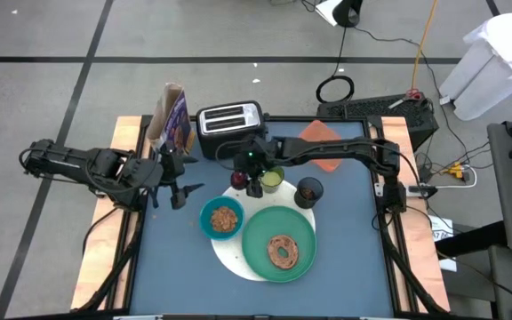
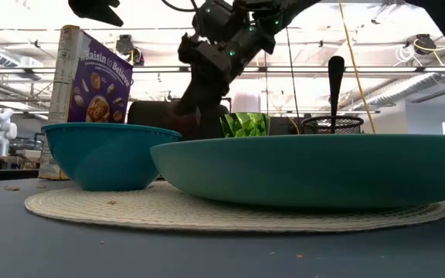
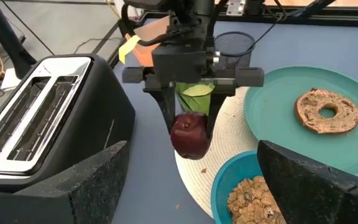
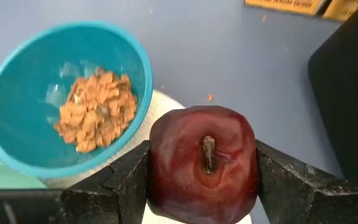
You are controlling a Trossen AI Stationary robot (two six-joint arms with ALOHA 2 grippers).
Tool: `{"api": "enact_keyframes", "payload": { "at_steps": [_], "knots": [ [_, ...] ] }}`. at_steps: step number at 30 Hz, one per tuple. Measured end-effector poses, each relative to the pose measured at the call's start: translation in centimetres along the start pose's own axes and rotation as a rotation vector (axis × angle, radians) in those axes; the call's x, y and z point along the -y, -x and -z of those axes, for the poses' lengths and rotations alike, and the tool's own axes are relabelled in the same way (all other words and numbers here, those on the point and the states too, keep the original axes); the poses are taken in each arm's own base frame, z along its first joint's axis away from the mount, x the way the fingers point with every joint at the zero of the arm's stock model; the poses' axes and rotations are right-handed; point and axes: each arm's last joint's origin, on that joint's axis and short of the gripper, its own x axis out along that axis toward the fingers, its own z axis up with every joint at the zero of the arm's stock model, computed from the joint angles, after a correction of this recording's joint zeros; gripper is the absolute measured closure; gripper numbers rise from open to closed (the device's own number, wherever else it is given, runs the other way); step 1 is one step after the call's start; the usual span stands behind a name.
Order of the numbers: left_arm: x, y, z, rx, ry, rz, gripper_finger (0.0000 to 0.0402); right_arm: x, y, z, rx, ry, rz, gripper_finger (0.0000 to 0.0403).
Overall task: Arrange a breakfast setting
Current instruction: Put the red apple on the white mat
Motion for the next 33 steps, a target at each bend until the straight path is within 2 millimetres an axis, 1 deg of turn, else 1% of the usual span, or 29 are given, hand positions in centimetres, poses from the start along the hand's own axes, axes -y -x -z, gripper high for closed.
{"api": "enact_keyframes", "payload": {
  "at_steps": [6,13,16,23,29,33],
  "knots": [
    [0.0,0.0,0.0,0.000,0.017,0.002,0.0043,0.0,-0.3,0.7,-0.018,0.012,-0.004,0.0167],
    [0.0,0.0,0.0,0.000,0.018,0.002,0.0043,-0.4,-1.4,2.4,-0.035,0.055,-0.013,0.0167],
    [0.0,0.0,0.0,0.001,0.018,0.002,0.0043,-0.6,-1.7,2.7,-0.026,0.071,-0.017,0.0167],
    [0.0,0.0,0.0,0.002,0.022,0.002,0.0043,-1.3,-1.9,2.6,-0.029,0.141,-0.031,0.0166],
    [0.0,0.0,0.0,0.002,0.022,0.002,0.0043,-1.8,-2.0,2.6,-0.027,0.151,-0.041,0.0166],
    [0.0,0.0,0.0,0.002,0.021,0.002,0.0043,-1.8,-1.4,1.7,-0.030,0.176,-0.042,0.0170]
  ]
}}
